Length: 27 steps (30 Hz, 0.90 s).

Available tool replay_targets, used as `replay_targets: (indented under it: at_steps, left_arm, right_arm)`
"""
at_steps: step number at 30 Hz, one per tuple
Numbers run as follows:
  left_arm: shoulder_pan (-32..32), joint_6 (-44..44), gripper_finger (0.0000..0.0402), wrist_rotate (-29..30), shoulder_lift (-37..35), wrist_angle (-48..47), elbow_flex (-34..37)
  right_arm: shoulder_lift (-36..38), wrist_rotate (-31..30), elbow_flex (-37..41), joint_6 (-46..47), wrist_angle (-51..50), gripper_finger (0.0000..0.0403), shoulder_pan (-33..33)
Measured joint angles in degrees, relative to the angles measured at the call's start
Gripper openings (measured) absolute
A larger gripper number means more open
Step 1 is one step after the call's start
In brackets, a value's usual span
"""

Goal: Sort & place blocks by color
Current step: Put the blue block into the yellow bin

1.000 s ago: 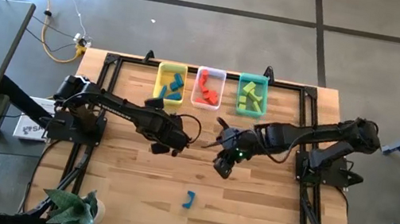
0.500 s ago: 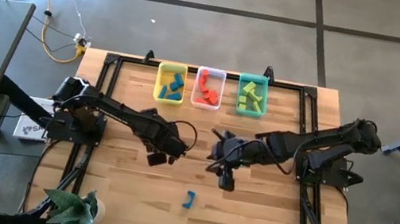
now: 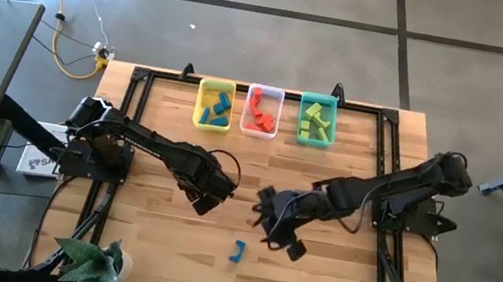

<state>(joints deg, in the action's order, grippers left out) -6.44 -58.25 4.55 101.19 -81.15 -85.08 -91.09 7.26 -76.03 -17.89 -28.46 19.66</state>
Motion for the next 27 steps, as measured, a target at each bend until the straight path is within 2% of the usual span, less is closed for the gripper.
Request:
replay_targets:
  at_steps: [6, 16, 27]
  left_arm:
    - [0.04, -5.24, 0.0133, -1.86, 0.00, 0.14, 0.00]
    - [0.01, -9.22, 0.0133, -2.47, 0.00, 0.58, 0.00]
    - [-0.02, -9.14, 0.0133, -2.40, 0.02, 3.15, 0.00]
  right_arm:
    - [-6.10, 0.99, 0.00, -7.94, 4.62, 0.0179, 0.44]
    - [-13.69, 5.81, 0.00, -13.83, 8.75, 0.0179, 0.61]
    - [-21.91, 6.27, 0.02, -14.10, 11.31, 0.0179, 0.94]
